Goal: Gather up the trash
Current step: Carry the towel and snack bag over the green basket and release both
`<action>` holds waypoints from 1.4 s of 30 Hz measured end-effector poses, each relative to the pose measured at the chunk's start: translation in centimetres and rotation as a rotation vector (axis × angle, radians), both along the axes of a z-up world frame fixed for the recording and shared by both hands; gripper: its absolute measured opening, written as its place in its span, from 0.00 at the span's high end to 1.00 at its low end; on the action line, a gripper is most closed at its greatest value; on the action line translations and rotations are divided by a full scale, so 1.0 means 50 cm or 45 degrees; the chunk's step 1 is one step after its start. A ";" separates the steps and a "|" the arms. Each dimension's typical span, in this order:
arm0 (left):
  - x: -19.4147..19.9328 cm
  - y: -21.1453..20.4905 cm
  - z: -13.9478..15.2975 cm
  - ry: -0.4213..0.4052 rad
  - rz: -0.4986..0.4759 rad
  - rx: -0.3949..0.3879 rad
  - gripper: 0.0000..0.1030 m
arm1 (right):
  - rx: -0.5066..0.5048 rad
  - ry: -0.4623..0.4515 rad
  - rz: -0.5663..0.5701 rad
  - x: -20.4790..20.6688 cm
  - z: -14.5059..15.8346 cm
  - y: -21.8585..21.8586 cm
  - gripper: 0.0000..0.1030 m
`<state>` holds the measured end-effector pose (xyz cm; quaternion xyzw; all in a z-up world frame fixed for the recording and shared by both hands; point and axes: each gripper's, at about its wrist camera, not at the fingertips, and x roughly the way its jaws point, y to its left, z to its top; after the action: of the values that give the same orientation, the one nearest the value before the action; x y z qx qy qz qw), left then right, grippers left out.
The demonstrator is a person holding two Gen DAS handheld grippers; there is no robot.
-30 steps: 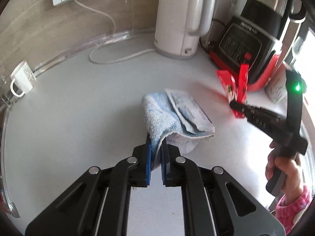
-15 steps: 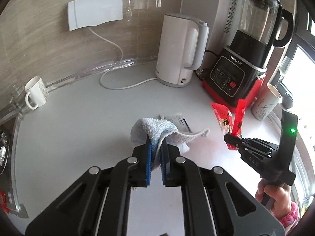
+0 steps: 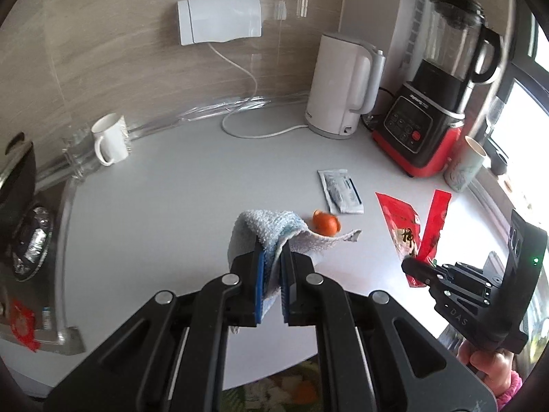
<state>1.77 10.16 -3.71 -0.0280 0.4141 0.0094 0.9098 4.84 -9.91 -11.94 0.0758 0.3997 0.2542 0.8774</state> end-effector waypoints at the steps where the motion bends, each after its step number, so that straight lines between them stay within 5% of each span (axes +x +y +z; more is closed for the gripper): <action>1: -0.012 0.006 0.005 -0.004 -0.006 0.003 0.93 | 0.002 0.001 -0.007 -0.013 0.002 0.004 0.94; 17: -0.286 -0.002 0.062 -0.038 -0.496 -0.013 0.93 | -0.050 -0.034 -0.204 -0.324 0.059 0.112 0.94; 23: -0.346 -0.031 -0.003 0.048 -0.694 0.021 0.93 | -0.053 0.028 -0.311 -0.409 0.033 0.132 0.94; 31: -0.367 -0.055 -0.179 0.302 -0.851 0.088 0.92 | -0.043 0.115 -0.438 -0.468 -0.021 0.132 0.94; 33: -0.362 -0.059 -0.221 0.381 -0.864 0.103 0.88 | -0.049 0.121 -0.446 -0.471 -0.026 0.136 0.94; 38: -0.359 -0.052 -0.253 0.408 -0.851 0.127 0.49 | -0.057 0.127 -0.454 -0.481 -0.031 0.146 0.94; 42: -0.361 -0.046 -0.247 0.384 -0.853 0.128 0.43 | -0.063 0.136 -0.454 -0.484 -0.034 0.156 0.94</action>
<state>-16.27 7.85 -16.05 0.1558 0.5288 -0.2645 0.7913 -19.35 -2.10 -13.65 0.1372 0.4322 0.0803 0.8877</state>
